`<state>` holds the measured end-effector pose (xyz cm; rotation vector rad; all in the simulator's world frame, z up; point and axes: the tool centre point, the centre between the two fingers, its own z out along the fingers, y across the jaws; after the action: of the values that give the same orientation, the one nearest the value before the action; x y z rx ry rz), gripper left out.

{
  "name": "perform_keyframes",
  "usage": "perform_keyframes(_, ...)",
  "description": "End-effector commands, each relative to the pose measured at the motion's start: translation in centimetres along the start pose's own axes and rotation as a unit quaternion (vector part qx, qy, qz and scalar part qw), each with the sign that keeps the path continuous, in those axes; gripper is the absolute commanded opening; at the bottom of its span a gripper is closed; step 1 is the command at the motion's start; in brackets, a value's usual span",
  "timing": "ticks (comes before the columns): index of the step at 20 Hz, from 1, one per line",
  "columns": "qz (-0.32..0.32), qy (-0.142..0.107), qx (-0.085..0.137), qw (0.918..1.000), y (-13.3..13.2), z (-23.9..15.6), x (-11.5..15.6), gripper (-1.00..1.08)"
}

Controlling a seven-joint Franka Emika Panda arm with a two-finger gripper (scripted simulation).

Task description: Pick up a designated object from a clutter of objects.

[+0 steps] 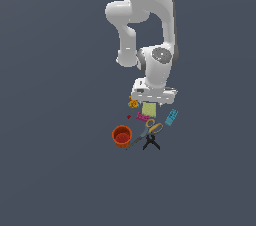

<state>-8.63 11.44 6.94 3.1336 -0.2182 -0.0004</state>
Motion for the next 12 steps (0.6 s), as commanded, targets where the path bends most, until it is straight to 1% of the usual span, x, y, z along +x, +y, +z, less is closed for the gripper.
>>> perform_keyframes(1, 0.000, 0.000, 0.000, 1.0000, 0.0, 0.5, 0.0, 1.00)
perform_keyframes(12, 0.001, 0.000, 0.000, 1.0000, 0.0, 4.5, -0.2, 1.00)
